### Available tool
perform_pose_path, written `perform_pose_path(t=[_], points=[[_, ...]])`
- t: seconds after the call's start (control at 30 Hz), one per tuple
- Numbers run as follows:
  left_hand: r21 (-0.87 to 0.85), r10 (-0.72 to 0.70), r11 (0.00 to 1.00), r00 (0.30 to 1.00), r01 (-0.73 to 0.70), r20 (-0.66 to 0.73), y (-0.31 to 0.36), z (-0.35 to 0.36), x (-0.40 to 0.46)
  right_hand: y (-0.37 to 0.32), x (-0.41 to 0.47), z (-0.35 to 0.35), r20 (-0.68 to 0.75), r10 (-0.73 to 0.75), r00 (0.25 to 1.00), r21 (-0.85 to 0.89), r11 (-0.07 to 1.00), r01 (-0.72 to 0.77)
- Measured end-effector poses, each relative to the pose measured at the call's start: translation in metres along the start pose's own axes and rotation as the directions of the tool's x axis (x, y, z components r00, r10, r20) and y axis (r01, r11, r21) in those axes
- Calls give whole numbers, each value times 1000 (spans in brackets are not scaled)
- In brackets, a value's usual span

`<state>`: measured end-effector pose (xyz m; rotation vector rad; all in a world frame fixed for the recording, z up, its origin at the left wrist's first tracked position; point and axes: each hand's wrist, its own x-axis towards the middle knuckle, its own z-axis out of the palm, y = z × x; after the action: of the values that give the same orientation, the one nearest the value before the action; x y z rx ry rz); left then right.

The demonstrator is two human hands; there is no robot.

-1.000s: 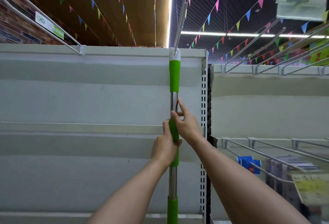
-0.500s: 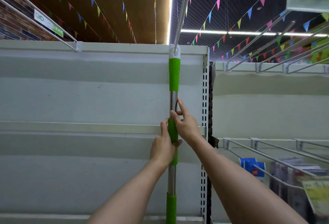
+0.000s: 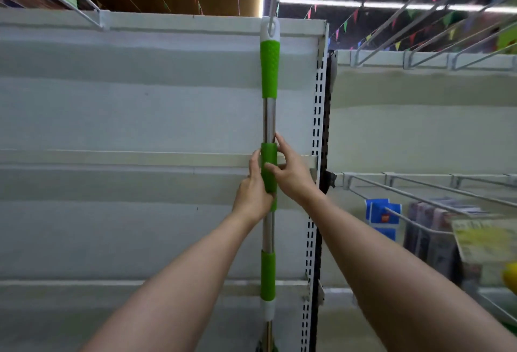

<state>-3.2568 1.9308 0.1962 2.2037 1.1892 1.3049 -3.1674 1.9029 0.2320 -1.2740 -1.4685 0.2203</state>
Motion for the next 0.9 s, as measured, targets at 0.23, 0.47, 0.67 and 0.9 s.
perform_pose_path(t=[0.23,0.47,0.67,0.9], points=[[-21,29,999,998,-28,63,-10,-4,-18,7,-20,9,-17,50,999,2,999,-50],[-120,54,992,970,-26,239,-22,-9,-40,2,-32,13,2,70,998,-46,996,-70],[-26,-60,997,977,66,206,-47,-14,-72,31,-74,9,-51,17,999,-226,974,-28],[130,-134,986,955,102,266,-65,-34,-118,45,-135,6,213,128,969,-500,866,-4]])
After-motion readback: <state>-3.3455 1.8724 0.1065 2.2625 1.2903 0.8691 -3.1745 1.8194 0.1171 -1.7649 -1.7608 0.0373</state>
